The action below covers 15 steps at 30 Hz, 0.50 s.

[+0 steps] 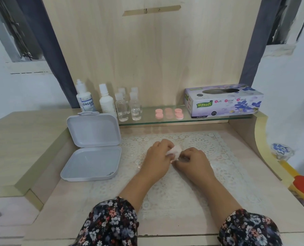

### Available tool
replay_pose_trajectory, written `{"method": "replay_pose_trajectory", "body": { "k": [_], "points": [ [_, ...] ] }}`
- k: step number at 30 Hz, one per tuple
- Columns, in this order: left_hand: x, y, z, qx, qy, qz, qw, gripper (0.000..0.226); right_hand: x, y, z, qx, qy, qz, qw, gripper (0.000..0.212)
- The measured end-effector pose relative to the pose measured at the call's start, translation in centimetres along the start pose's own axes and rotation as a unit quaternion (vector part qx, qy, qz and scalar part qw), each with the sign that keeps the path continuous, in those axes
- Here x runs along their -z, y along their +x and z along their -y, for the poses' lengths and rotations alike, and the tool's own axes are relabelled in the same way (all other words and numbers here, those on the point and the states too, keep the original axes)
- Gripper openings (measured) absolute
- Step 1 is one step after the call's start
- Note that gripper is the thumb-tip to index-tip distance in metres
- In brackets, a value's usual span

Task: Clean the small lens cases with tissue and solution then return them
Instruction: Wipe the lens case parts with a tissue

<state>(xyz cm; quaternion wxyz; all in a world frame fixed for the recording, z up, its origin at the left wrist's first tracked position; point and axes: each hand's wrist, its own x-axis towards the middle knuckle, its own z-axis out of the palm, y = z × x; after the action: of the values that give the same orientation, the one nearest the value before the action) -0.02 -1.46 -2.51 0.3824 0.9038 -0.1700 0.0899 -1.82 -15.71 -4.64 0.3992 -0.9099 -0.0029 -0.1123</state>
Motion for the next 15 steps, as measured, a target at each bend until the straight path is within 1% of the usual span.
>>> {"method": "replay_pose_trajectory", "body": {
  "k": [1, 2, 3, 4, 6, 8, 9, 12, 13, 15],
  "points": [
    [0.1, -0.2, 0.1, 0.036, -0.089, -0.050, 0.994, 0.019, 0.1, 0.0, 0.1, 0.000, -0.010, 0.007, 1.000, 0.008],
    [0.3, -0.4, 0.2, 0.067, -0.163, -0.111, 0.978, 0.021, 0.0, -0.1, 0.0, 0.000, -0.018, 0.013, 1.000, 0.017],
    [0.7, -0.6, 0.2, 0.091, -0.218, -0.169, 0.957, 0.021, 0.0, -0.1, 0.0, -0.005, -0.008, 0.010, 1.000, 0.019],
    [1.0, -0.8, 0.4, 0.107, -0.256, -0.215, 0.936, 0.021, 0.0, -0.1, 0.0, -0.013, 0.014, 0.001, 1.000, 0.017],
    [1.4, -1.1, 0.9, 0.129, -0.299, -0.257, 0.910, 0.021, 0.3, -0.3, 0.4, -0.042, 0.100, -0.017, 0.994, 0.010],
    [1.4, -1.1, 1.3, 0.157, -0.321, -0.258, 0.898, 0.025, 0.4, -0.5, 0.5, -0.049, 0.177, -0.034, 0.982, 0.013],
    [1.3, -1.0, 1.3, 0.169, -0.329, -0.249, 0.895, 0.027, 0.4, -0.6, 0.6, -0.048, 0.199, -0.045, 0.978, 0.016],
    [0.6, -0.7, 1.2, 0.193, -0.353, -0.191, 0.895, 0.027, 0.5, -0.7, 1.0, -0.029, 0.218, -0.053, 0.974, 0.019],
    [0.4, -0.7, 1.0, 0.201, -0.384, -0.163, 0.887, 0.024, 0.5, -0.8, 1.0, -0.021, 0.224, -0.052, 0.973, 0.019],
    [0.1, -0.8, 0.7, 0.208, -0.464, -0.104, 0.855, 0.023, 0.5, -0.9, 1.1, -0.007, 0.230, -0.046, 0.972, 0.021]
  ]
}}
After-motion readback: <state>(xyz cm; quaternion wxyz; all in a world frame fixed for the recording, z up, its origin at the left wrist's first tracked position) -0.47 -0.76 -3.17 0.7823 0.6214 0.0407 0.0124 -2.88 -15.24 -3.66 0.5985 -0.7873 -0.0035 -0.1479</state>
